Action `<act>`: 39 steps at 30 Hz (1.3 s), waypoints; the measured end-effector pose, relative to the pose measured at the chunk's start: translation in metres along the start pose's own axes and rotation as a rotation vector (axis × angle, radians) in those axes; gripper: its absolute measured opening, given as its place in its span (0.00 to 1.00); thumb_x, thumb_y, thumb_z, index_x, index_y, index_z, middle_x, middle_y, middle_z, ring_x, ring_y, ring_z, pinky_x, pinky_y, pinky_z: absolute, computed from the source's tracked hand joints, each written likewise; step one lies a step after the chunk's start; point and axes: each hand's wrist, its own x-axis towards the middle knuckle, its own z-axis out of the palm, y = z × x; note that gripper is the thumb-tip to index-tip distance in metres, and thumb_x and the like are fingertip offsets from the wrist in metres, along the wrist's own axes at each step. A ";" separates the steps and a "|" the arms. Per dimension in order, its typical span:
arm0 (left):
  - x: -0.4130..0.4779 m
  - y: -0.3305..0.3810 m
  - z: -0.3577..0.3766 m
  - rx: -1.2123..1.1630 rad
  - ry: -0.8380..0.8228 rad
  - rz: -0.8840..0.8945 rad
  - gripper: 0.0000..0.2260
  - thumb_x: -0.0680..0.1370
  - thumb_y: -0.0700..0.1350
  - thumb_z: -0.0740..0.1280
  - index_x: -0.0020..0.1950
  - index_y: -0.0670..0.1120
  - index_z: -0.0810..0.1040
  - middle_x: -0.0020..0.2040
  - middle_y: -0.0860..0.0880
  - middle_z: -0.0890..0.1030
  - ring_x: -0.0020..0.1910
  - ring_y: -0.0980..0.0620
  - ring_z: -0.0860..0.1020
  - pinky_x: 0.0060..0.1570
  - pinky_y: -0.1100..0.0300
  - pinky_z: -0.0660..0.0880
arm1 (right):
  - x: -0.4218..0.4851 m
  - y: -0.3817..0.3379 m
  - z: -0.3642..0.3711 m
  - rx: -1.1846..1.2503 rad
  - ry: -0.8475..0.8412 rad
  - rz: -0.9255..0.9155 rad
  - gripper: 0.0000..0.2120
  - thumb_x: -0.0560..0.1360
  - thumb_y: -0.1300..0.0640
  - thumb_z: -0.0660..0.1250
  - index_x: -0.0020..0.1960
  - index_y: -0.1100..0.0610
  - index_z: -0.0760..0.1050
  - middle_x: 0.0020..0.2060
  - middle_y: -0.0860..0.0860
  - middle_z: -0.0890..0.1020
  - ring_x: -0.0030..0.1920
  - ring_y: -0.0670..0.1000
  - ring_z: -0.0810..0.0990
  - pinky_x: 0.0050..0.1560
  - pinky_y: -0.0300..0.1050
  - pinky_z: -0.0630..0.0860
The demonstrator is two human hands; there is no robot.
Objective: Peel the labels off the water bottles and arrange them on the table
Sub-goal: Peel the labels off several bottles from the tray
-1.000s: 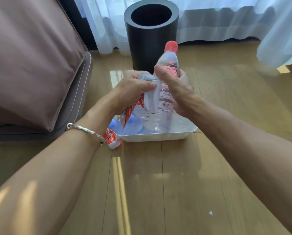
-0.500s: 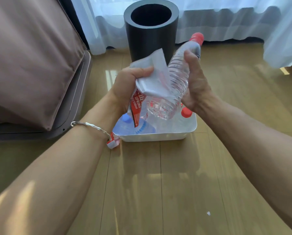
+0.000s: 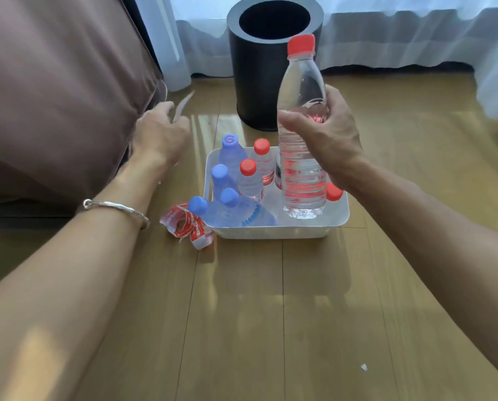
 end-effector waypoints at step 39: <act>-0.023 0.016 0.056 0.011 -0.222 0.222 0.10 0.78 0.44 0.63 0.54 0.46 0.82 0.53 0.46 0.83 0.55 0.46 0.79 0.48 0.60 0.72 | 0.011 -0.006 0.002 -0.037 0.207 -0.192 0.30 0.69 0.59 0.77 0.58 0.58 0.59 0.50 0.50 0.73 0.44 0.32 0.81 0.48 0.32 0.77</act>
